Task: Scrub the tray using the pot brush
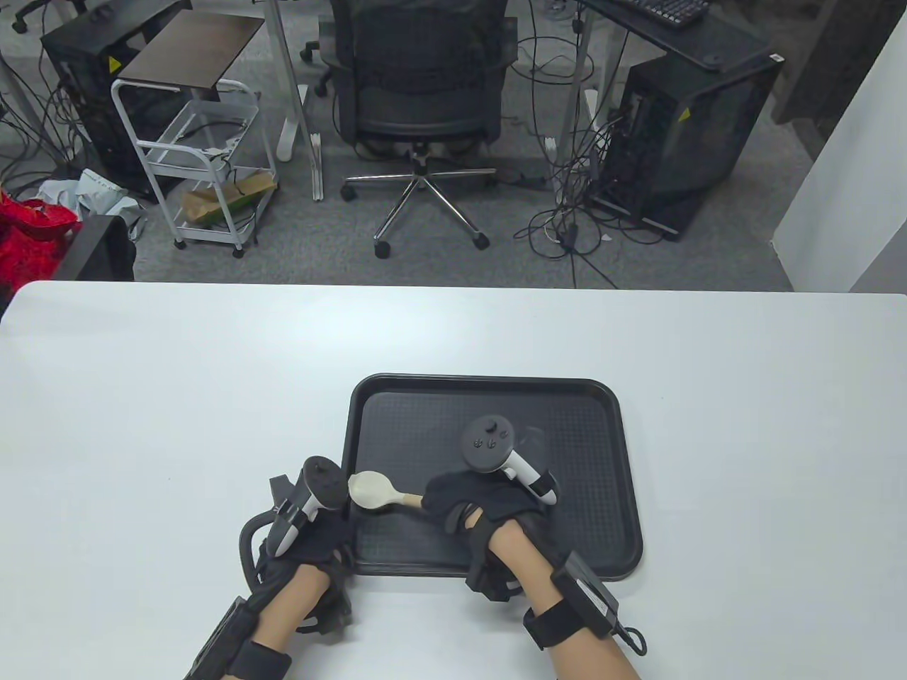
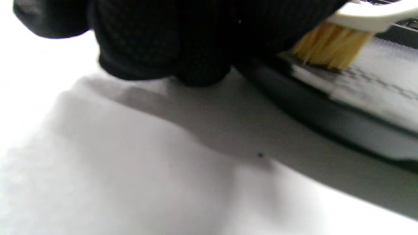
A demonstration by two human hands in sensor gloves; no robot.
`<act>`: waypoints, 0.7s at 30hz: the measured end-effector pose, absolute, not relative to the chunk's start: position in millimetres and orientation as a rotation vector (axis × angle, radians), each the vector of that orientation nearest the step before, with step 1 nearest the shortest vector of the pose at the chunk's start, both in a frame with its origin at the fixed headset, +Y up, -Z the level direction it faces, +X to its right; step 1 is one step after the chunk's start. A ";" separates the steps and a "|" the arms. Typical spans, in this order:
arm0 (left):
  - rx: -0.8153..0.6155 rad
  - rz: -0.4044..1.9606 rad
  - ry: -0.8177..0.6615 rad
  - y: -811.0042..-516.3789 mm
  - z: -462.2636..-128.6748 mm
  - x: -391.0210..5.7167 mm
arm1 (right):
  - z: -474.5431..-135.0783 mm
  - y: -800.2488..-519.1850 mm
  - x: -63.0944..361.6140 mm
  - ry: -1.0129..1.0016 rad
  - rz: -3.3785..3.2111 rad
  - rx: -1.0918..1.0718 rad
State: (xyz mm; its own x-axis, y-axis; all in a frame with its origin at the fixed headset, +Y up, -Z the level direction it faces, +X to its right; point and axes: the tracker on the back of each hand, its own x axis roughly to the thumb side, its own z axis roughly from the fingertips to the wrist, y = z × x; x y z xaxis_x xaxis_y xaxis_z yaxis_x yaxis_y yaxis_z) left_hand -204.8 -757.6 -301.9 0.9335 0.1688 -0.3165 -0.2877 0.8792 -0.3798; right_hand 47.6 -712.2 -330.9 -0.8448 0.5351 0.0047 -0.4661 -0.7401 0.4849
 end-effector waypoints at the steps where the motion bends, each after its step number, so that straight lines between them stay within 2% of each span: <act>1: -0.437 0.240 0.281 -757.5 -301.9 -204.7 | -329.3 -713.1 53.7 0.642 2.507 0.189; 5: -0.435 0.242 0.281 -757.7 -301.7 -204.7 | -329.3 -717.0 76.7 0.691 2.466 0.160; 13: -0.435 0.240 0.282 -757.8 -301.6 -204.5 | -333.6 -706.1 118.4 0.761 2.507 0.078; 21: -0.434 0.238 0.282 -757.7 -301.6 -204.5 | -336.8 -703.0 179.2 0.814 2.456 -0.055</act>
